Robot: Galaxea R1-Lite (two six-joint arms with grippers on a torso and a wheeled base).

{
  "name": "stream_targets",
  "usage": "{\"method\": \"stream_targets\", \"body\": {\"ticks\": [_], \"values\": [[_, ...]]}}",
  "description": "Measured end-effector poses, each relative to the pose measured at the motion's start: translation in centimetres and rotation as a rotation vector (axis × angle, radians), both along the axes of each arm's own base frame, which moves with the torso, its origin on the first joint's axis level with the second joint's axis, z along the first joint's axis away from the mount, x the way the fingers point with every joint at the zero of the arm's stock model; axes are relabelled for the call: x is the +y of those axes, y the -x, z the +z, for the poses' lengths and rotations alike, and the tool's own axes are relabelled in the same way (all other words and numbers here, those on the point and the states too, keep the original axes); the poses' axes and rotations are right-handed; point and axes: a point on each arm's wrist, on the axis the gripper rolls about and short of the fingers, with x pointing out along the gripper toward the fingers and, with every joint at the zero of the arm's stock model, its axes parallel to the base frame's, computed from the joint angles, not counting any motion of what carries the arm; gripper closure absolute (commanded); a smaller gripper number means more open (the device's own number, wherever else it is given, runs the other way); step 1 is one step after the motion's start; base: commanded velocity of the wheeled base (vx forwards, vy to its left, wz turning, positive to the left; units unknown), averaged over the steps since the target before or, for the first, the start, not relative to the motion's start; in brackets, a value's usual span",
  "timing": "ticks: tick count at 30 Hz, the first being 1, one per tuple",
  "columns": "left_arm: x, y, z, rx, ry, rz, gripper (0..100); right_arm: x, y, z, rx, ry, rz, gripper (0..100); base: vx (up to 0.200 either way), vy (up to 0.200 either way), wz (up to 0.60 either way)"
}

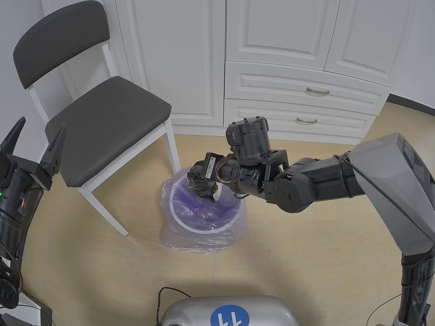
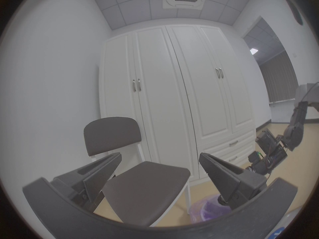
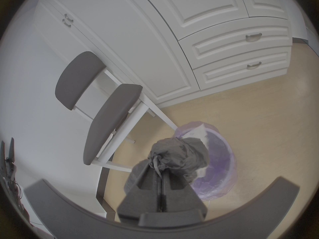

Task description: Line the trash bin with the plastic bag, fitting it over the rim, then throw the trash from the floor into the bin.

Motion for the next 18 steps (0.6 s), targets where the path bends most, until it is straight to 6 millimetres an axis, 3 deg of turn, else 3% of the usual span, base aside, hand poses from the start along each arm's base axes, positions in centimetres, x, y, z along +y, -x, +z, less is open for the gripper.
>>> {"method": "stream_targets", "body": {"ticks": [6, 12, 18], "values": [[-0.4, -0.1, -0.9, 0.038, -0.049, -0.006, 0, 0.9, -1.4, -2.2, 0.017, 0.006, -0.007, 100, 0.000, 0.000, 0.00], [-0.5, 0.1, -1.0, 0.042, -0.055, -0.009, 0, 0.5, -4.5, -5.0, 0.039, 0.018, -0.051, 100, 0.000, 0.000, 0.00], [-0.5, 0.2, -1.0, 0.038, -0.056, -0.009, 0, 0.3, -5.7, -7.4, 0.112, 0.037, -0.074, 100, 0.000, 0.000, 0.00]]}}
